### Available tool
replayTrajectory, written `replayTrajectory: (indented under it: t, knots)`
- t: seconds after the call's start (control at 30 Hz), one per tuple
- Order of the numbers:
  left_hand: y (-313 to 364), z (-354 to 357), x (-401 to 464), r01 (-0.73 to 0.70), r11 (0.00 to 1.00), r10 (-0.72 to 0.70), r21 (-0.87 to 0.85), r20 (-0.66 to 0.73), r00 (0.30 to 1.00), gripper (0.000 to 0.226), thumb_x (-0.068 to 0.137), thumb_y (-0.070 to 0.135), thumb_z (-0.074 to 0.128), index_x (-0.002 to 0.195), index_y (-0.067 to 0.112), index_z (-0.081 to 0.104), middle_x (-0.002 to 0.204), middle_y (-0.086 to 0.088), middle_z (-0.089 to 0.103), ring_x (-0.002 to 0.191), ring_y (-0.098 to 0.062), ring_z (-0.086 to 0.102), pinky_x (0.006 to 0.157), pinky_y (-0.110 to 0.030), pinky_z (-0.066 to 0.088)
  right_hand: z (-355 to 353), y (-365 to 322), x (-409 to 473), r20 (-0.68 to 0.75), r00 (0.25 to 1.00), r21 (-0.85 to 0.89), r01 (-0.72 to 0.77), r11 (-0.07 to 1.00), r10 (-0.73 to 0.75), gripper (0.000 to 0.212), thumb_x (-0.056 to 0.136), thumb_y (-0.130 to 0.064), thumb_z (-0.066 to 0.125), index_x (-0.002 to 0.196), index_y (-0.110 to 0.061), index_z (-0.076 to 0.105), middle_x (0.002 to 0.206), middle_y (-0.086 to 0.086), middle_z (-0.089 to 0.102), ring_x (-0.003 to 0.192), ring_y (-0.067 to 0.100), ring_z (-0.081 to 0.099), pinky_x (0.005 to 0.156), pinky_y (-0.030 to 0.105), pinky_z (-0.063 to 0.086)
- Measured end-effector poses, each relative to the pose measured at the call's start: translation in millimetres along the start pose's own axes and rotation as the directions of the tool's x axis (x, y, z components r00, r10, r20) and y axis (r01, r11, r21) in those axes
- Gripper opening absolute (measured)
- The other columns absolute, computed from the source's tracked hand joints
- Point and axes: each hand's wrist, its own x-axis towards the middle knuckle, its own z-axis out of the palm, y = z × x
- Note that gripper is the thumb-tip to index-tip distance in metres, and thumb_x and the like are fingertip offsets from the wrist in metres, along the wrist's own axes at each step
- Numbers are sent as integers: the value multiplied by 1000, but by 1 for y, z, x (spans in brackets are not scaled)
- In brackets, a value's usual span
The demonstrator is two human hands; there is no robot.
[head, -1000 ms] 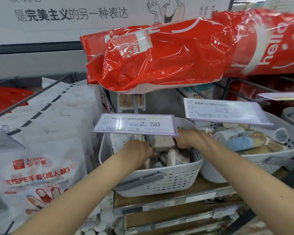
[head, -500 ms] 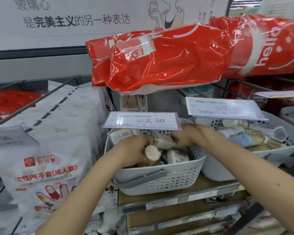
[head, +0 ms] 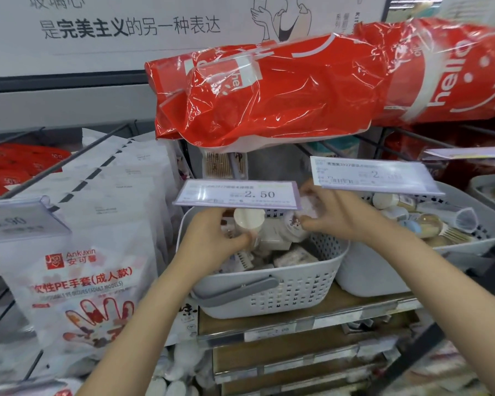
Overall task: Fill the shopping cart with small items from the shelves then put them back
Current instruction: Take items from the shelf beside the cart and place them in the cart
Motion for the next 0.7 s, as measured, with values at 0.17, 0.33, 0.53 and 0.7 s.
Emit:
replayTrajectory:
  t: [0.17, 0.33, 0.53, 0.7]
  knots:
    - [22, 3, -20, -15, 991, -9, -135, -177, 984, 50, 73, 19, 81, 104, 45, 51, 104, 27, 60, 102, 15, 54, 82, 1, 38, 10, -7, -46, -231, 973, 300, 73, 951, -2, 56, 74, -26, 73, 126, -21, 51, 117, -10, 53, 111, 5, 49, 90, 25, 41]
    - [40, 15, -56, -26, 979, -38, -204, -305, 952, 49, 72, 21, 82, 108, 35, 53, 108, 20, 63, 104, 1, 58, 88, -14, 45, 16, -7, -67, -252, 967, 405, 83, 911, 23, 47, 78, -18, 74, 120, -25, 54, 111, -12, 52, 103, 2, 49, 88, 26, 43]
    - [74, 17, -112, -48, 901, -215, -432, -541, 813, 43, 70, 39, 70, 109, 27, 56, 105, 16, 64, 99, -6, 62, 81, -16, 48, 11, -29, -94, -88, 961, 900, -36, 434, 263, 56, 60, -53, 78, 104, -22, 65, 108, -1, 67, 105, 18, 63, 92, 36, 53]
    - [81, 10, -185, 47, 785, -497, -618, -582, 644, 53, 65, 42, 71, 112, 21, 61, 101, 6, 69, 96, -15, 65, 77, -23, 53, 31, -81, -135, 372, 925, 897, -336, -287, 81, 45, 79, -30, 59, 118, -8, 60, 119, 11, 67, 112, 25, 63, 87, 35, 55]
